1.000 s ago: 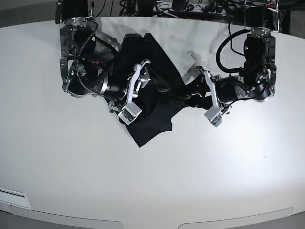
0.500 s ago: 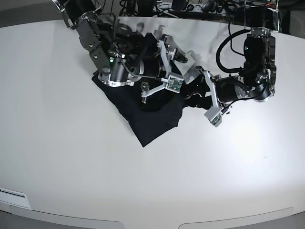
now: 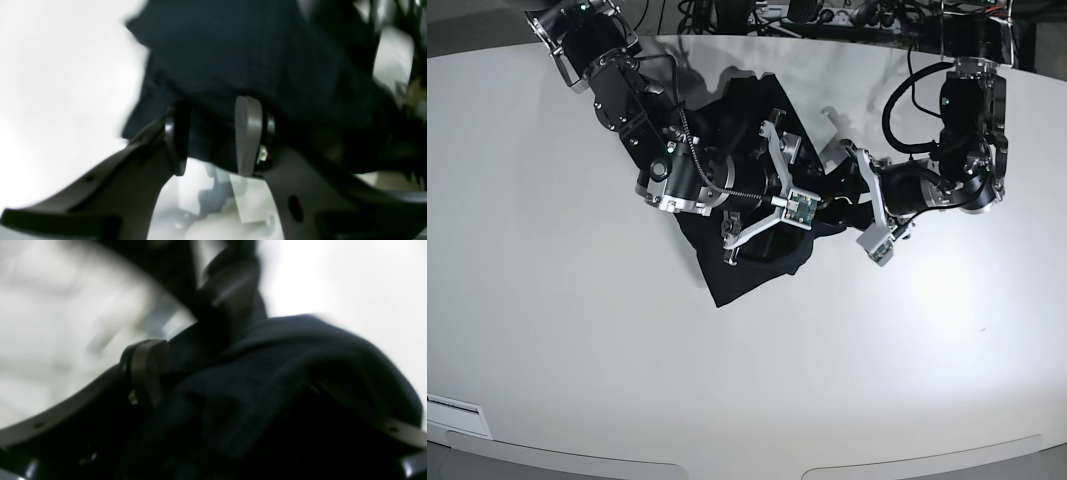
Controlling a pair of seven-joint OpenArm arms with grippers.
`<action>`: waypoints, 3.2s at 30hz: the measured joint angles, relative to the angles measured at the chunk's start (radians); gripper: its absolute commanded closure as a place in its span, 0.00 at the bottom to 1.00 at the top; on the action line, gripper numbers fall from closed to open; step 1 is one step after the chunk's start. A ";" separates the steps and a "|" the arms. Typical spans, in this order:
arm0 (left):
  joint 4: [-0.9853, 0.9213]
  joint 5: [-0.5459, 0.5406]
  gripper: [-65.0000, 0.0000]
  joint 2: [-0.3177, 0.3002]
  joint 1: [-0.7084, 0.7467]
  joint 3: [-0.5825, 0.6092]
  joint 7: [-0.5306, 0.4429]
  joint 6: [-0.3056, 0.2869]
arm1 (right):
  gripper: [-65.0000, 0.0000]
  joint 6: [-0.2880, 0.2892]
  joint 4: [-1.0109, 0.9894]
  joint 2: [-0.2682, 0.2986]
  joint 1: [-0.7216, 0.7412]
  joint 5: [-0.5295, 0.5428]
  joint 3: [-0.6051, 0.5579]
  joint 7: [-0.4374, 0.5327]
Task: Fold the T-shirt properly
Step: 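Grasp the black shirt bundle with both grippers and gather it together, then release the left gripper and reposition it beside the bundle while right holds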
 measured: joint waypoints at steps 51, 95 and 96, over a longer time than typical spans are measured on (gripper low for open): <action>0.000 -0.082 0.62 0.002 0.036 -0.401 0.026 0.026 | 1.00 0.037 0.234 -0.003 -0.089 0.207 0.204 0.044; 0.000 -0.104 0.62 0.002 0.044 -0.401 0.026 0.018 | 1.00 0.024 -0.141 -0.240 -0.027 0.006 -0.066 0.198; 0.000 -0.105 0.62 0.002 0.044 -0.401 0.025 0.018 | 1.00 0.023 -0.141 -0.250 -0.022 -0.013 -0.092 0.188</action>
